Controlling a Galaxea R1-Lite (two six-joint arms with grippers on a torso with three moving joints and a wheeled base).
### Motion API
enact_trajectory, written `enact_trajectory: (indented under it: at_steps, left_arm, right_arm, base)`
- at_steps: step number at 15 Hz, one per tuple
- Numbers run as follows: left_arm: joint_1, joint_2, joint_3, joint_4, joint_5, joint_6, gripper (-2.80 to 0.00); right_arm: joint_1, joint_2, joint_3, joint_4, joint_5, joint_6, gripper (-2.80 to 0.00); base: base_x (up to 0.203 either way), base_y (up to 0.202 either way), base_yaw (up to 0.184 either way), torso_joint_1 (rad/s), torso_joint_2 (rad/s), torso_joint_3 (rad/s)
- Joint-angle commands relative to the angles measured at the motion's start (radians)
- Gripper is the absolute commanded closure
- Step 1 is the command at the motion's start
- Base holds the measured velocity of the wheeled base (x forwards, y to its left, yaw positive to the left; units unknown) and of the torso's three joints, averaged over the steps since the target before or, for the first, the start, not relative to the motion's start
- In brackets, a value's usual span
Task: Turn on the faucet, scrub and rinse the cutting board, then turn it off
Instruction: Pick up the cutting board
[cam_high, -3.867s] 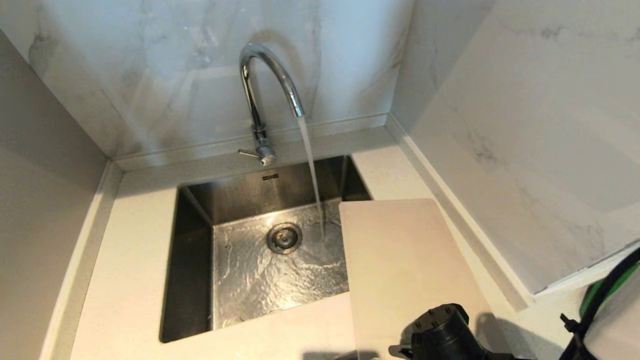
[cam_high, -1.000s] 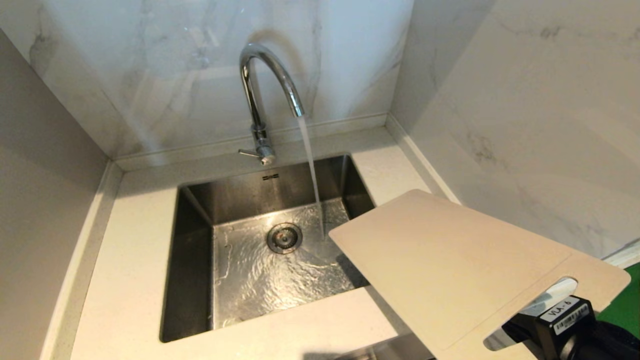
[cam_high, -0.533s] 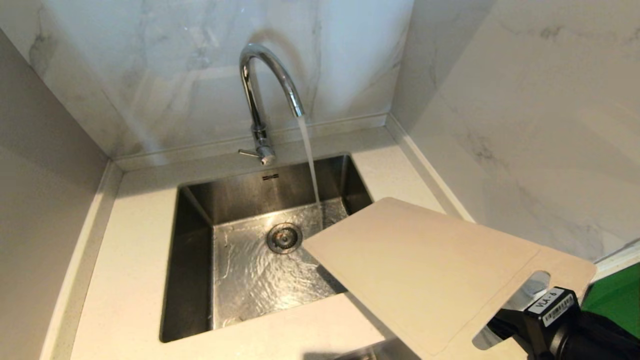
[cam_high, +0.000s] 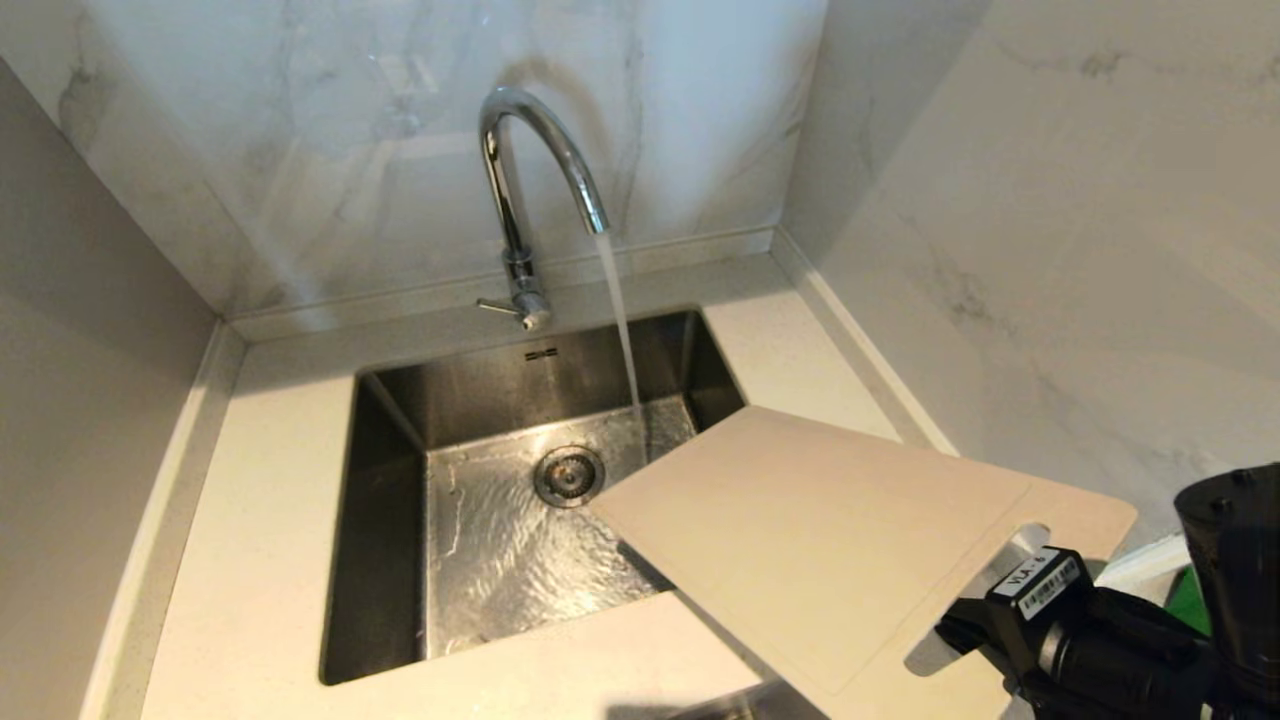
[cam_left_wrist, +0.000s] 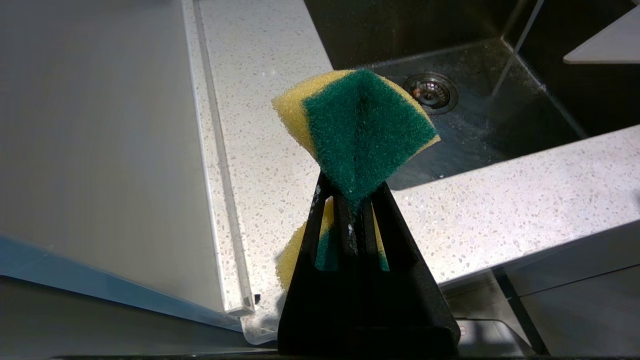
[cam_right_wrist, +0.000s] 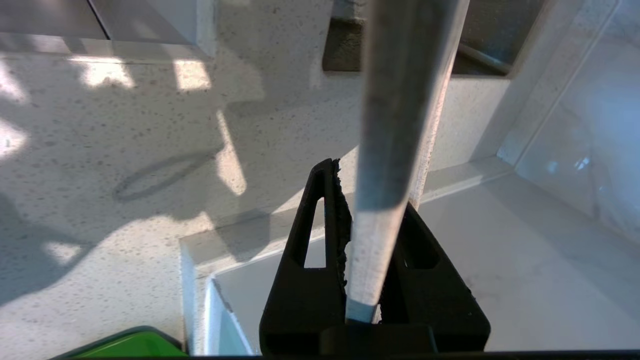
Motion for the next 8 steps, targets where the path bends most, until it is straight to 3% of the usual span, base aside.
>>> enact_trajectory:
  at_steps: [1, 8]
  left_arm:
    - [0.000, 0.000, 0.002, -0.001, 0.001, -0.001, 0.00]
    - [0.000, 0.000, 0.002, -0.001, 0.001, -0.001, 0.00]
  right_arm:
    - [-0.007, 0.020, -0.007, 0.000, 0.001, -0.017, 0.00]
    - [-0.009, 0.059, -0.070, -0.002, 0.055, -0.059, 0.00]
  base:
    - [0.000, 0.000, 0.000, 0.000, 0.00, 0.000]
    - [0.000, 0.000, 0.000, 0.000, 0.00, 0.000]
